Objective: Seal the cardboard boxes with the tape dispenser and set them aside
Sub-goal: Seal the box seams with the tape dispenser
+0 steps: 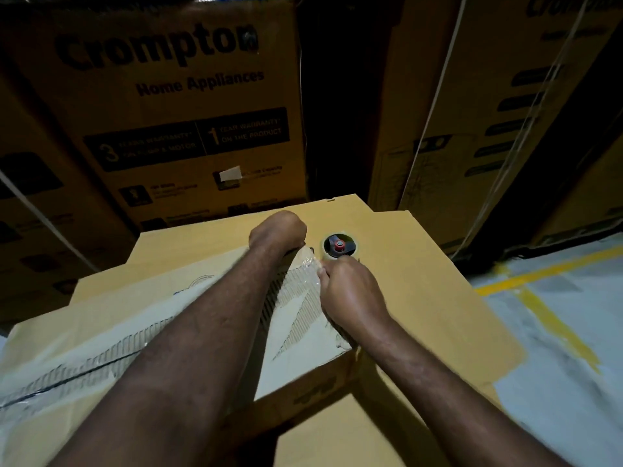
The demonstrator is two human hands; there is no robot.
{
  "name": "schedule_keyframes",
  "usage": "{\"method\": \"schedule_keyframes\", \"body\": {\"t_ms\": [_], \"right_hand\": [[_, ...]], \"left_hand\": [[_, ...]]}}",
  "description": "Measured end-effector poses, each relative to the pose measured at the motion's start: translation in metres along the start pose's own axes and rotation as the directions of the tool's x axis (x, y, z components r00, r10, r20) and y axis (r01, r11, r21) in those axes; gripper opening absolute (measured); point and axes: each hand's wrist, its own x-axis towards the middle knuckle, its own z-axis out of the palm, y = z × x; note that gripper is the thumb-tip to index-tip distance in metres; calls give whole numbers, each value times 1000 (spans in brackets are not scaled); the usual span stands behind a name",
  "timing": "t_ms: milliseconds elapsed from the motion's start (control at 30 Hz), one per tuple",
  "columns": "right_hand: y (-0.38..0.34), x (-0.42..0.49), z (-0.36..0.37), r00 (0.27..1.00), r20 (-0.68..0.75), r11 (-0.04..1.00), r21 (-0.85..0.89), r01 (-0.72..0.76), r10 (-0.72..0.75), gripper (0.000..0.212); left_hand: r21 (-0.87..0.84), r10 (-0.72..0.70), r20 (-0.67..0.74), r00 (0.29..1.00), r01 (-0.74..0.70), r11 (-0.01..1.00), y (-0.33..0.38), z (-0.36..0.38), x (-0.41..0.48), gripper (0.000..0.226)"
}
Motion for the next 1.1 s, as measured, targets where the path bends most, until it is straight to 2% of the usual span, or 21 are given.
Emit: {"method": "schedule_keyframes", "body": {"t_ms": [100, 167, 233, 333, 433, 567, 667, 767, 800, 900, 933, 1000, 1100], "right_hand": [[5, -27, -9, 999, 19, 1000, 4, -30, 30, 29], [11, -45, -14, 999, 11, 999, 8, -45, 45, 30], [18, -63, -15, 997, -41, 997, 41, -59, 60, 28], [27, -92, -11, 986, -138, 995, 61, -82, 90, 24], [32, -106, -3, 975, -191, 985, 147, -88, 116, 15], [40, -100, 3, 968, -206, 961, 260, -89, 145, 19], [36, -107, -1, 973, -208, 932, 362, -17, 98, 26], [38, -111, -8, 997, -72, 796, 605, 35, 11, 30], [45, -109, -11, 996, -73, 784, 614, 90, -57, 33], [76, -91, -12, 952, -127, 883, 358, 305, -278, 24], [83, -84, -13, 941, -94, 894, 295, 337, -324, 20], [80, -72, -23, 936, 53, 916, 234, 327, -348, 8], [74, -50, -42, 894, 374, 969, 85, 233, -248, 23]], "left_hand": [[4, 7, -6, 1000, -7, 1000, 1, -5, -4, 32], [58, 20, -7, 1000, -19, 998, 2, -4, -5, 22], [80, -6, -44, 999, 10, 997, 3, -3, -8, 19], [4, -47, -92, 995, 47, 999, 5, -5, -12, 17], [24, -39, -126, 991, 42, 999, 4, -7, -14, 17], [84, 34, -147, 989, -22, 996, 3, -7, -19, 18], [74, 59, -143, 988, -49, 996, -1, -9, -22, 18], [47, 59, -169, 984, -52, 998, -4, -10, -23, 24], [42, 57, -185, 981, -50, 998, -3, -9, -24, 25], [35, 8, -264, 965, 1, 999, 0, -1, -26, 26], [35, -12, -290, 957, 23, 999, 1, 2, -27, 26], [53, -44, -259, 965, 60, 997, 3, 2, -30, 30], [144, -56, -94, 994, 69, 987, 1, -4, -44, 57]]}}
